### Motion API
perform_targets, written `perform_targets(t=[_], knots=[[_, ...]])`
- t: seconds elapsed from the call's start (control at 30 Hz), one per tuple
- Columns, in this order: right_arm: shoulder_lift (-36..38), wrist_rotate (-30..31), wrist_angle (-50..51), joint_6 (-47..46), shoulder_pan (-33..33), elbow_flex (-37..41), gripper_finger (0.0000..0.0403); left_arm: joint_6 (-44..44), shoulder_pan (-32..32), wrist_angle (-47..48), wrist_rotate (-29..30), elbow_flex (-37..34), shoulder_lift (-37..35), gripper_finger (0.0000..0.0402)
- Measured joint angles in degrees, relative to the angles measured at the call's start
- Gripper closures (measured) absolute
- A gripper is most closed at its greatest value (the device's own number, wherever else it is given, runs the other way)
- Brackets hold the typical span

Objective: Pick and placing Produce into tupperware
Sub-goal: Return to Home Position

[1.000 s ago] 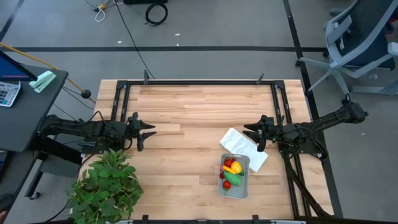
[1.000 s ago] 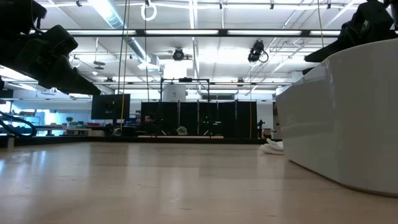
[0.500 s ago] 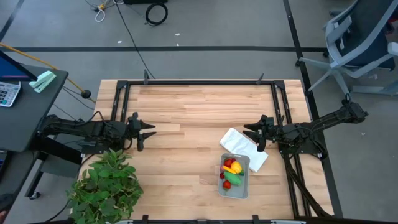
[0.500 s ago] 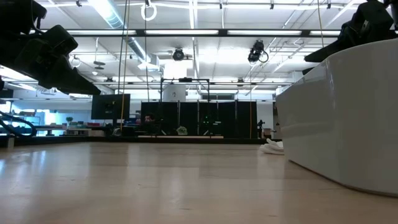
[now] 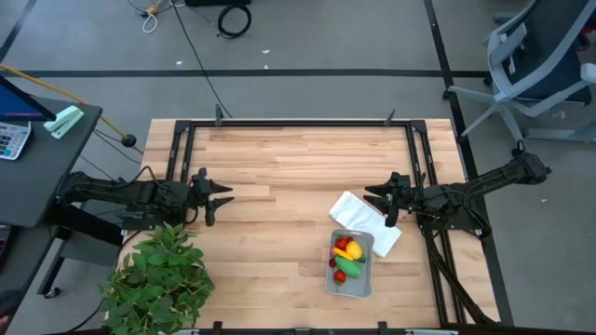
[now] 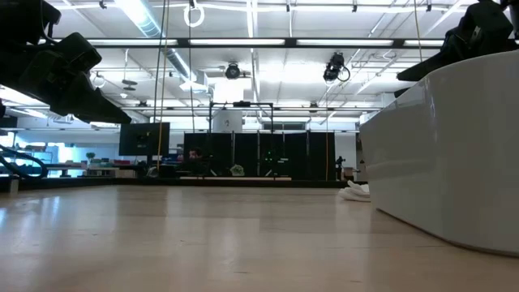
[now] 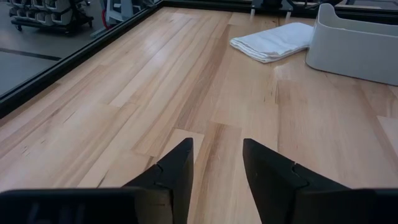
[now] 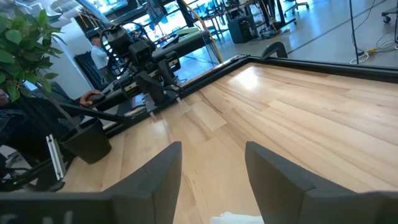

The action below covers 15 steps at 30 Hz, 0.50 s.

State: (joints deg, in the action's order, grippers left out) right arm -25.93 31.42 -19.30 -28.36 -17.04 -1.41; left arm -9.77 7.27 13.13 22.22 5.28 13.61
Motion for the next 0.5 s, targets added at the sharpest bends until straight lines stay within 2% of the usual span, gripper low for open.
perform_targets(t=[0.5], knots=[[0.0, 0.0, 0.0, 0.0, 0.0, 0.0, 0.0218, 0.0, 0.0, 0.0, 0.0, 0.0, 0.0, 0.0262]])
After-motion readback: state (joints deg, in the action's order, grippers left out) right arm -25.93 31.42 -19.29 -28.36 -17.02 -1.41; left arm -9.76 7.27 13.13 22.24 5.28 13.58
